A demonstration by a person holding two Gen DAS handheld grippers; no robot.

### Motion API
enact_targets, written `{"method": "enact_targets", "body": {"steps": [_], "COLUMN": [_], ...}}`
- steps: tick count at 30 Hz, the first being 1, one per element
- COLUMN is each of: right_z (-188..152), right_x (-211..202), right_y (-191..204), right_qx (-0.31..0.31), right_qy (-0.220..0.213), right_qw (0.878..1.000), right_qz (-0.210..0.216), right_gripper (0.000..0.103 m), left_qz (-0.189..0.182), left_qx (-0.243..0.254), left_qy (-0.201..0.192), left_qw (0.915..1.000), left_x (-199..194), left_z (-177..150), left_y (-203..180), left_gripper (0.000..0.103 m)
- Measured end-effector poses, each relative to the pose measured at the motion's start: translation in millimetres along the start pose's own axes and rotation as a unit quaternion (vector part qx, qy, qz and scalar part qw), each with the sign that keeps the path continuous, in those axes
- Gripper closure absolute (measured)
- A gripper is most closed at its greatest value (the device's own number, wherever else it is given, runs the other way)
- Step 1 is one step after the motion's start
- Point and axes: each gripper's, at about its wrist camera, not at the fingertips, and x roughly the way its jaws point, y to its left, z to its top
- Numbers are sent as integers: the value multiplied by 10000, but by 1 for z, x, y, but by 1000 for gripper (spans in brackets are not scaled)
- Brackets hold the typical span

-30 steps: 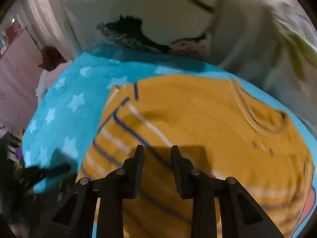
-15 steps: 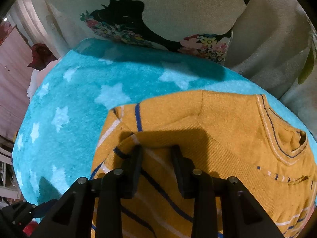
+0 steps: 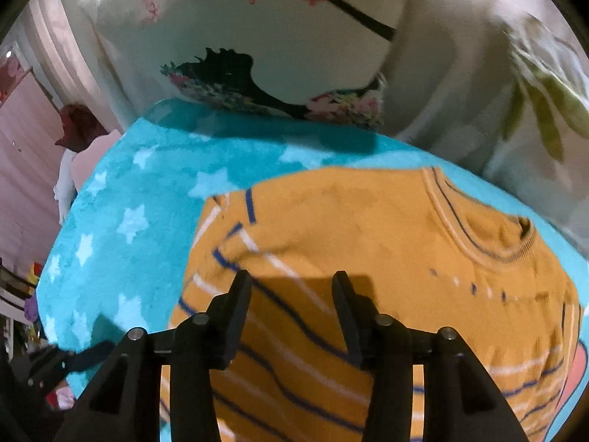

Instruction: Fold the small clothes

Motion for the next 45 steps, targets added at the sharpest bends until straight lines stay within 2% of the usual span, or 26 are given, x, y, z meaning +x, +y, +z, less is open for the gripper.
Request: {"method": "enact_targets", "body": {"steps": [3, 8, 11, 13, 16, 17, 19, 23, 24, 27, 29, 31, 34, 37, 40, 45], "right_z": [-18, -51, -72, -92, -113, -117, -121, -118, -114, -90, -80, -71, -73, -78, -84, -97], "right_x": [-11, -28, -33, -40, -57, -64, -79, -104, -106, -96, -82, -60, -45, -51, -73, -94], "right_y": [-8, -41, -87, -126, -169, -178, -193, -213, -214, -210, -214, -226, -255, -275, -289, -301], "right_qx": [129, 412, 989, 1491, 2073, 2197, 2411, 2979, 2963, 2608, 2431, 2330, 2429, 2615, 2811, 3053], "right_qy": [-55, -214, -168, -162, -373, -428, -490, -963, -1032, -975, -805, -493, -243, -275, -491, -726], "right_qw": [9999, 9984, 9931, 9848, 9748, 9716, 9600, 9441, 9445, 9564, 9626, 9652, 9583, 9508, 9414, 9399], "right_qz": [-2, -328, -616, -881, -740, -773, -1339, -1036, -974, -885, -883, -1083, -1485, -1641, -1798, -1344], "right_gripper": [53, 53, 53, 54, 61, 67, 60, 60, 60, 60, 60, 60, 60, 59, 51, 51], "left_qz": [-4, -4, -12, -19, -20, -24, -34, -33, -39, -66, -61, -48, -7, 45, 64, -159], "left_qx": [63, 137, 153, 144, 109, 97, 62, 95, 115, 186, 246, 254, 195, 98, 9, -33], "left_qy": [-18, -19, -16, -30, -116, -144, -212, -255, -234, -192, -190, -188, -195, -195, -180, -103], "left_qw": [10000, 9999, 9999, 9999, 9999, 9998, 9998, 9996, 9997, 9996, 9995, 9995, 9996, 9998, 9998, 9998], "left_x": [-1, -2, -2, -3, -8, -9, -12, -13, -12, -10, -11, -12, -14, -16, -15, -12], "left_z": [2, 5, 7, 8, 10, 11, 14, 16, 16, 14, 11, 10, 7, 6, 7, 15], "left_y": [-4, -6, -5, -4, -1, 0, 2, -2, -3, -11, -17, -18, -15, -8, -4, -14], "left_gripper": [60, 59, 58, 58, 58, 58, 58, 58, 58, 58, 58, 57, 54, 54, 54, 54]}}
